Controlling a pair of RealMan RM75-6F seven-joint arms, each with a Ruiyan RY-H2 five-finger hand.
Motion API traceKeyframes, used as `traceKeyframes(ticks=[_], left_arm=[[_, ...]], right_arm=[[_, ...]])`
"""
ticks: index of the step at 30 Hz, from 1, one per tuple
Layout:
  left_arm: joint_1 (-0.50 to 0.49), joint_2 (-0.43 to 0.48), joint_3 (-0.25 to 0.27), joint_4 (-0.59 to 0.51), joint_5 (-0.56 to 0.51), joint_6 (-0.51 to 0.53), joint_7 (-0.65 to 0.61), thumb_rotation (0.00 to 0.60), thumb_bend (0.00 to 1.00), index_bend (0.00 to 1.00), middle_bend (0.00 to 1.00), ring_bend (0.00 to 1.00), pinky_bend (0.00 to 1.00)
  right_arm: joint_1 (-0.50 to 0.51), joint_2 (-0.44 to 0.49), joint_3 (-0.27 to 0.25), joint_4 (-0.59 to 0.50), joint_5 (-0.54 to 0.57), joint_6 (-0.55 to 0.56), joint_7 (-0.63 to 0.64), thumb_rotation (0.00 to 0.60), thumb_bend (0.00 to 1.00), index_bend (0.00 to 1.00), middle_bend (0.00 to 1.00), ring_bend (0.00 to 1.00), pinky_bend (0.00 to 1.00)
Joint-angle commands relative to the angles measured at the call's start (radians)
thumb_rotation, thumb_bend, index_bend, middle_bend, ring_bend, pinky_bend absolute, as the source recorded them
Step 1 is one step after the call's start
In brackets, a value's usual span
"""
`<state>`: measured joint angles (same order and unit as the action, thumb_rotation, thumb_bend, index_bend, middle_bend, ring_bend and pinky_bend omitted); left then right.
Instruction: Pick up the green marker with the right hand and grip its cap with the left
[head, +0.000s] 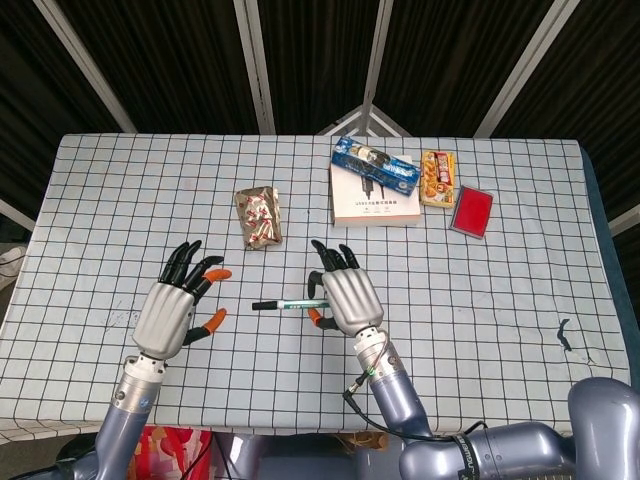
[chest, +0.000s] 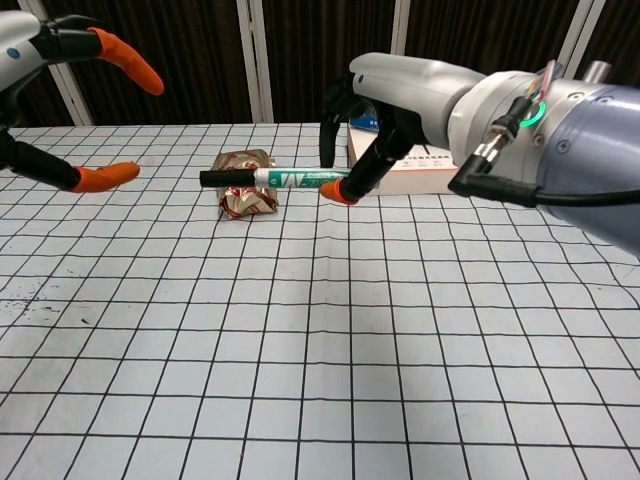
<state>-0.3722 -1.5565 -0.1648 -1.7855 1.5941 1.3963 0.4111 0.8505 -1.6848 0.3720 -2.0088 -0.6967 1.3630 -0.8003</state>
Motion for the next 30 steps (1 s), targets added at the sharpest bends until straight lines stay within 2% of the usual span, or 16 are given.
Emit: traceKeyframes(ticks=[1,5,17,30], left_arm=[[-0.007,-0.004,0.006,0.002,-0.004,-0.008,0.011,0.600,0.36,0.29,0.18,0.00,0.00],[-0.014,-0.002,0.010,0.004,-0.009,-0.021,0.050,0.600,0.34,0.28,0.18,0.00,0.00],[-0.037,-0.074,0.007,0.071,0.019,0.005,0.026,0.600,0.34,0.40,0.22,0.00,0.01],[-0.072,-0.150,-0.007,0.153,0.034,0.015,-0.003,0.600,0.36,0.40,0.23,0.00,0.01]], right_arm=[[0.001,0.004,-0.002,-0.001,-0.001,0.004,0.005,0.600,0.55,0.71,0.05,0.13,0.04],[0.001,0.011,-0.004,-0.007,-0.004,0.008,0.013,0.600,0.55,0.71,0.05,0.13,0.04],[0.005,0.017,-0.014,-0.004,-0.011,0.014,0.038,0.600,0.55,0.71,0.05,0.13,0.04],[0.003,0.031,-0.028,-0.010,-0.036,0.015,0.062,0.600,0.58,0.75,0.06,0.14,0.04]])
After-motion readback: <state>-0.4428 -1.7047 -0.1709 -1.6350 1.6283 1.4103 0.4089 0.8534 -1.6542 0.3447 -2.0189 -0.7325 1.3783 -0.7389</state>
